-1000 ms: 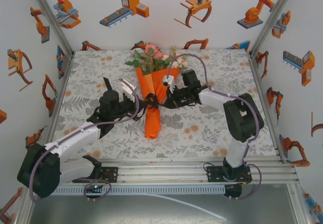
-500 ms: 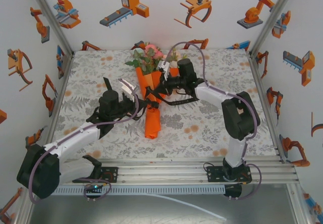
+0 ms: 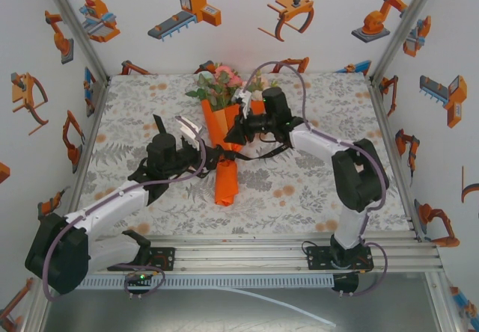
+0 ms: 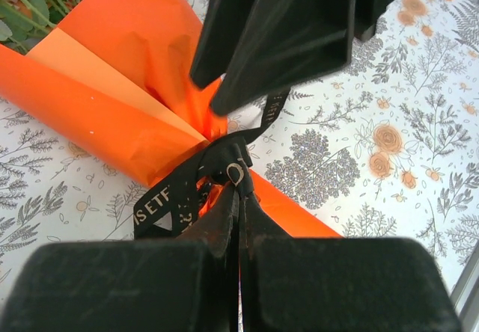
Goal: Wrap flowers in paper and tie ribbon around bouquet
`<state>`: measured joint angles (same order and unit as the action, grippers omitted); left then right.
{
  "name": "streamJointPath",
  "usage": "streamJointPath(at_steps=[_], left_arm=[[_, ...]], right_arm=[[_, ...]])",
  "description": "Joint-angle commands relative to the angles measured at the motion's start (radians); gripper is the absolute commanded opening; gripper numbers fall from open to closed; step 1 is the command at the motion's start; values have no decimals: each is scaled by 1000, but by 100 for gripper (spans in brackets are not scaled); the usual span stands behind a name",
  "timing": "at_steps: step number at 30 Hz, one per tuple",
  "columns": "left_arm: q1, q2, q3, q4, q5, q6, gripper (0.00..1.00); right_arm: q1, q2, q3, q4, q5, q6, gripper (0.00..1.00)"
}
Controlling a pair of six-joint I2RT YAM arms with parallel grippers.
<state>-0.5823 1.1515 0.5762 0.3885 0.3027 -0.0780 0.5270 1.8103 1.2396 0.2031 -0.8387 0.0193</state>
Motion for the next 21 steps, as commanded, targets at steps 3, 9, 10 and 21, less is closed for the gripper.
streamJointPath(at_steps=[3,9,10,21], left_arm=[[-2,58,91,34,-14,-71,0],[-4,139,159,36,-16,-127,0],[-5,147,163,41,-14,-132,0],[-4,185,191,90,2,-198,0]], right_arm=[[-29,-117,-191,264,-4,200,38],[16,-105,-269,478,-8,243,57],[18,-94,-261,493,-2,256,57],[52,-21,-213,551,6,261,50]])
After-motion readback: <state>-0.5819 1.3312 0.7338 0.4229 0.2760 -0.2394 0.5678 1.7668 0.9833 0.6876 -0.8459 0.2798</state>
